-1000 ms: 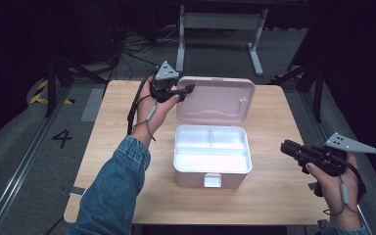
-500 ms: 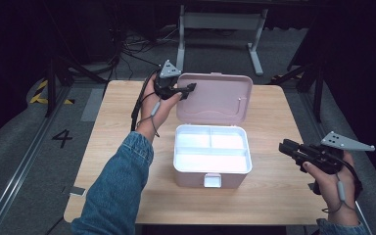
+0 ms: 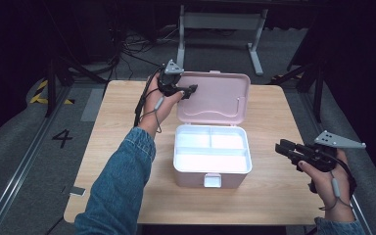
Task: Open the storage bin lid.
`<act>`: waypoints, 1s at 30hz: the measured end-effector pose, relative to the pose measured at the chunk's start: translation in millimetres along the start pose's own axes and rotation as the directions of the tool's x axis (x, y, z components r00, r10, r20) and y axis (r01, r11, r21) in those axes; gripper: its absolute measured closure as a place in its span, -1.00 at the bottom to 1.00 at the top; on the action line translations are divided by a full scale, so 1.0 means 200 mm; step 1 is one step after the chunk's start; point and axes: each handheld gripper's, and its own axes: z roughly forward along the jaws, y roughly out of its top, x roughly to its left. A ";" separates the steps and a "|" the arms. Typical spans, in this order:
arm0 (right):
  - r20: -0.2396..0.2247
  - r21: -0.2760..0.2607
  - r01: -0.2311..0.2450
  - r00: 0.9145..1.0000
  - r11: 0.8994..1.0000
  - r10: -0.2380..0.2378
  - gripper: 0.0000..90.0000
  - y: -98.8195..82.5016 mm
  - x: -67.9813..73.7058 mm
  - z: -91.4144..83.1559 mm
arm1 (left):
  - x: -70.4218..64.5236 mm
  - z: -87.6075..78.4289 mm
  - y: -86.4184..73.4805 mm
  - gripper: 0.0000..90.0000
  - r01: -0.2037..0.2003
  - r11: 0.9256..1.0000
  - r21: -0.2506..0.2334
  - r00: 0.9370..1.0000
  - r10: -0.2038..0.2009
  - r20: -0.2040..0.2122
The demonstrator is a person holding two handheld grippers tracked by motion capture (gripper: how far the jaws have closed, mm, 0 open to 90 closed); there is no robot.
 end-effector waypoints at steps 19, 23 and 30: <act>-0.041 0.004 -0.009 0.999 1.000 0.009 0.50 -0.01 0.00 0.03 | 0.07 0.12 -0.11 -0.18 0.077 0.997 0.025 0.996 -0.078 0.052; -0.043 0.004 -0.009 0.999 1.000 0.009 0.50 -0.01 0.00 0.03 | 0.08 0.14 -0.13 -0.19 0.093 0.995 0.038 0.994 -0.095 0.054; -0.048 0.008 -0.014 0.999 1.000 0.014 0.49 -0.01 0.01 0.04 | 0.11 0.19 -0.18 -0.20 0.149 0.987 0.062 0.985 -0.153 0.073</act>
